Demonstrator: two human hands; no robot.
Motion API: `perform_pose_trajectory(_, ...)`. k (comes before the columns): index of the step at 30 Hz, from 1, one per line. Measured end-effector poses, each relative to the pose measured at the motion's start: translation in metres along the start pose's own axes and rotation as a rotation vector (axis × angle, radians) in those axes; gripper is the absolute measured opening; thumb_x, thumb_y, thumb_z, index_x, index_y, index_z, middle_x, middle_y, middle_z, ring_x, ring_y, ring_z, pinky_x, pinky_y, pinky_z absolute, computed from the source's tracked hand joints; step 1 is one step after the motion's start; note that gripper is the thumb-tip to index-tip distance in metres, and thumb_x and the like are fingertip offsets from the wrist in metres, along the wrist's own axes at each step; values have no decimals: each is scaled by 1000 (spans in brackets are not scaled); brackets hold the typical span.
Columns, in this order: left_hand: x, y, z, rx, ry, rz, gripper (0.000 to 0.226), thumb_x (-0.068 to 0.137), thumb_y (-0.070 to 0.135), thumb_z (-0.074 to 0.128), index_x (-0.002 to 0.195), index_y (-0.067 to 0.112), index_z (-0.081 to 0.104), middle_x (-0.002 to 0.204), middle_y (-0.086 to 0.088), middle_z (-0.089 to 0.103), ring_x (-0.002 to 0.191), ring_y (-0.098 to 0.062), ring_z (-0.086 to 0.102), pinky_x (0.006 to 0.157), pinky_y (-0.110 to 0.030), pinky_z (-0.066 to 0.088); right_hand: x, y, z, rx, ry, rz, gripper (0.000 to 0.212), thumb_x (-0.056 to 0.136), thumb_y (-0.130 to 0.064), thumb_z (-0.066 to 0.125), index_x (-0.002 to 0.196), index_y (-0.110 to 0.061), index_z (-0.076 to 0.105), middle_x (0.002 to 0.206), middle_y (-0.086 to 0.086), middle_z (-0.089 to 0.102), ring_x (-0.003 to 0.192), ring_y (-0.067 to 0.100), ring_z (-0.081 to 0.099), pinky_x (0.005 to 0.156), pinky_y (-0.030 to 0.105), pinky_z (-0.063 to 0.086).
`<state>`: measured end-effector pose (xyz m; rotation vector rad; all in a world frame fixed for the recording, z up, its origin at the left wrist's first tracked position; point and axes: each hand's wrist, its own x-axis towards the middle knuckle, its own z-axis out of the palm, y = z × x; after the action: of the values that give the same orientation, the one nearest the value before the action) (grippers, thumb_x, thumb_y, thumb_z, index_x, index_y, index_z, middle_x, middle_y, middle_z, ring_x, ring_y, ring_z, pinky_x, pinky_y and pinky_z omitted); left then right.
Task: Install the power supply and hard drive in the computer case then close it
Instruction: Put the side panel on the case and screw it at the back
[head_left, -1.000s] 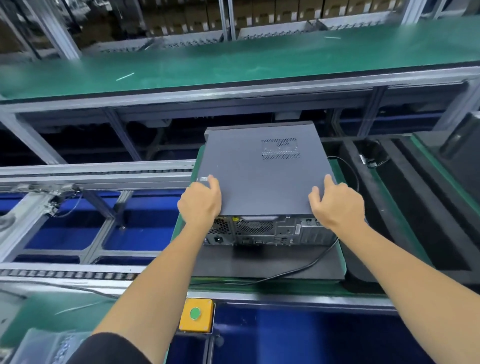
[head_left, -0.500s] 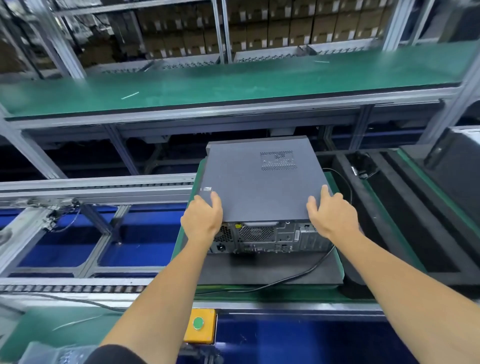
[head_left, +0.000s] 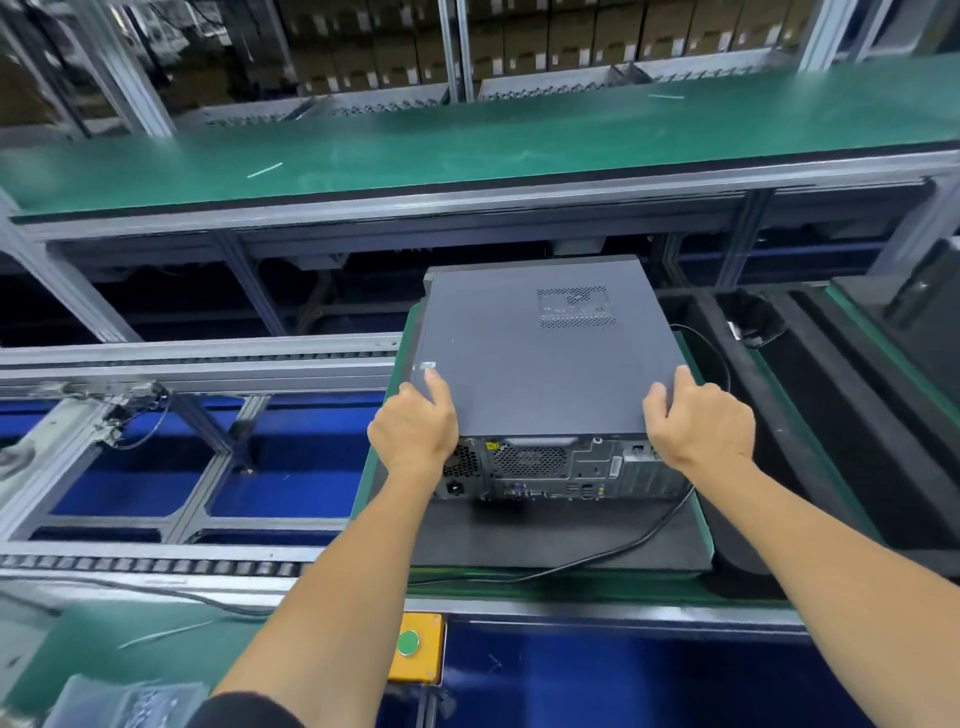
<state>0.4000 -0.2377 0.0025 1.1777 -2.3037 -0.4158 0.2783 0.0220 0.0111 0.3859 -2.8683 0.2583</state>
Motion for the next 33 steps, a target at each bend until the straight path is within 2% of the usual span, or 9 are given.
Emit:
perform_pose_trajectory(3, -2, -4, -5, -44, -3, 21, 67, 93, 54, 17, 73, 6, 59, 71, -10, 60, 64, -28, 49, 60, -34, 34, -4, 2, -3, 54, 12, -6, 47, 100, -36, 33, 117, 3, 53, 77, 18, 60, 65, 31, 48, 58, 35, 34)
perform_pose_trajectory(6, 2, -8, -6, -70, -7, 42, 61, 94, 50, 21, 75, 6, 59, 73, -11, 62, 66, -28, 52, 61, -35, 37, -2, 7, -5, 106, 34, -52, 31, 99, -30, 35, 92, -3, 50, 63, 11, 51, 64, 35, 55, 58, 36, 33)
perform_pose_trajectory(8, 4, -9, -4, -75, 12, 40, 59, 95, 47, 22, 76, 5, 60, 72, -11, 62, 66, -29, 53, 62, -36, 38, 1, 10, -4, 114, 55, -72, 29, 98, -28, 33, 82, -6, 43, 57, 11, 48, 58, 35, 50, 56, 36, 30)
perform_pose_trajectory(13, 7, -7, 3, -66, 44, -3, 60, 96, 43, 20, 65, 7, 57, 65, -12, 61, 63, -31, 53, 58, -35, 38, 2, 8, 6, 127, 182, -69, 38, 93, -32, 24, 76, -5, 45, 50, 9, 37, 48, 30, 38, 50, 32, 21)
perform_pose_trajectory(17, 6, -5, -5, -54, -9, -1, 59, 98, 42, 22, 63, 8, 55, 65, -10, 60, 64, -31, 53, 59, -36, 40, -1, 5, 1, 108, 102, -76, 37, 101, -30, 31, 76, -6, 41, 53, 9, 42, 53, 35, 49, 54, 35, 30)
perform_pose_trajectory(20, 4, -3, -13, 11, -72, 34, 53, 98, 34, 26, 70, 5, 60, 71, -12, 63, 69, -31, 56, 63, -37, 44, 2, 8, -7, 116, 42, -60, 36, 101, -30, 35, 74, -6, 42, 57, 10, 48, 57, 33, 45, 57, 36, 32)
perform_pose_trajectory(25, -9, 20, -27, 249, -71, 348, 24, 91, 18, 38, 86, 7, 59, 94, -8, 59, 91, -28, 51, 76, -37, 38, 1, 20, -26, 193, -61, 0, 30, 99, -24, 35, 85, -5, 55, 78, 14, 60, 69, 34, 50, 63, 36, 35)
perform_pose_trajectory(29, -25, 61, -21, 110, -127, 572, 21, 88, 16, 44, 96, 8, 62, 99, -7, 62, 95, -27, 52, 77, -35, 37, -3, 44, -36, 232, -111, 109, 25, 96, -17, 41, 99, -3, 61, 96, 19, 66, 77, 33, 51, 67, 36, 38)
perform_pose_trajectory(33, -47, 123, -6, 20, -234, 707, 21, 89, 16, 42, 91, 8, 61, 96, -5, 62, 90, -27, 54, 77, -36, 41, 3, 89, -53, 267, -175, 165, 25, 96, -13, 45, 104, -2, 65, 107, 21, 67, 87, 35, 58, 73, 37, 44)
